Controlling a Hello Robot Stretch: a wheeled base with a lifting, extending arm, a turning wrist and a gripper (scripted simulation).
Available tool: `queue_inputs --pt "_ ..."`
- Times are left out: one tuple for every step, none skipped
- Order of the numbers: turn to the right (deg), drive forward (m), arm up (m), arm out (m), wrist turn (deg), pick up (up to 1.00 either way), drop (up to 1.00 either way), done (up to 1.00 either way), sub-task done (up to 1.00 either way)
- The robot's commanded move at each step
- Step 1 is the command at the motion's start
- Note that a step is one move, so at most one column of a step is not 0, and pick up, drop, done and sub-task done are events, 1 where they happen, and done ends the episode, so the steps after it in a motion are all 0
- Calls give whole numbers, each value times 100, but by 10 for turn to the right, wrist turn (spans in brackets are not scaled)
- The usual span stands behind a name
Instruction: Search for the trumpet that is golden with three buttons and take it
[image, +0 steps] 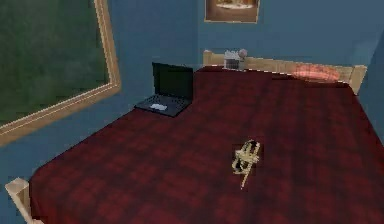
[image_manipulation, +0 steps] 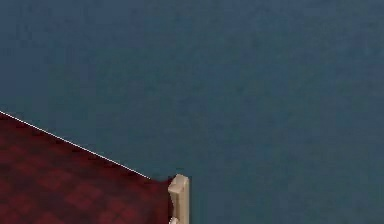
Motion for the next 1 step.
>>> queue_inputs --pt "-450 0 0 0 0 0 0 0 0"
